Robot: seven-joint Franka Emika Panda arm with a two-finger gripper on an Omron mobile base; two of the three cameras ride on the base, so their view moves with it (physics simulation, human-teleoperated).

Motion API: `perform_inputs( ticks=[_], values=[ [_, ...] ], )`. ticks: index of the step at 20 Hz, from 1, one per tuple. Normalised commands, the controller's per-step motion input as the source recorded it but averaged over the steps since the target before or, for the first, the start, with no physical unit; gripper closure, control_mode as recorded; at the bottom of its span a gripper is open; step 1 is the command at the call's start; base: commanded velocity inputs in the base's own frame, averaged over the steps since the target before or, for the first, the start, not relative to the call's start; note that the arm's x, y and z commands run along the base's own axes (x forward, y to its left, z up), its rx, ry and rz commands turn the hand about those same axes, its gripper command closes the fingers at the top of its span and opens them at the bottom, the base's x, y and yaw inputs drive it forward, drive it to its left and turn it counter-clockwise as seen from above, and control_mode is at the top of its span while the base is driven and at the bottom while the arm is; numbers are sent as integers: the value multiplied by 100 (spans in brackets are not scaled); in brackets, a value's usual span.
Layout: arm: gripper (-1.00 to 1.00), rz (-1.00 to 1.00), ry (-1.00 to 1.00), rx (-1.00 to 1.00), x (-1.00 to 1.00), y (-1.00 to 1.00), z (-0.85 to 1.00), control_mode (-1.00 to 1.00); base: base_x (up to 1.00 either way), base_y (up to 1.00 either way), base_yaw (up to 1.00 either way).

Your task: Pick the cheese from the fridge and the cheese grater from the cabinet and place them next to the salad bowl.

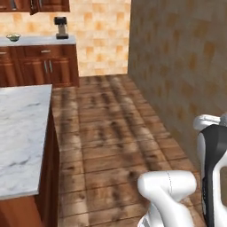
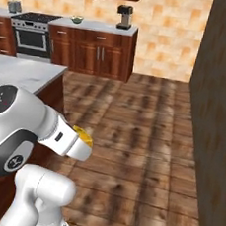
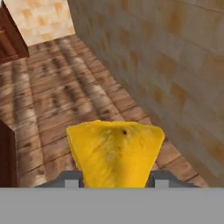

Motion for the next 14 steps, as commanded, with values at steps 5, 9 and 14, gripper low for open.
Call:
perform_inputs(
  ticks=[5, 9, 14],
  values=[
    [100, 0, 0, 0, 0, 0, 0, 100, 100, -2, -4],
    [100, 0, 0, 0, 0, 0, 0, 100, 100, 24, -15],
    [100, 0, 0, 0, 0, 0, 0, 100, 100, 62, -27]
  ],
)
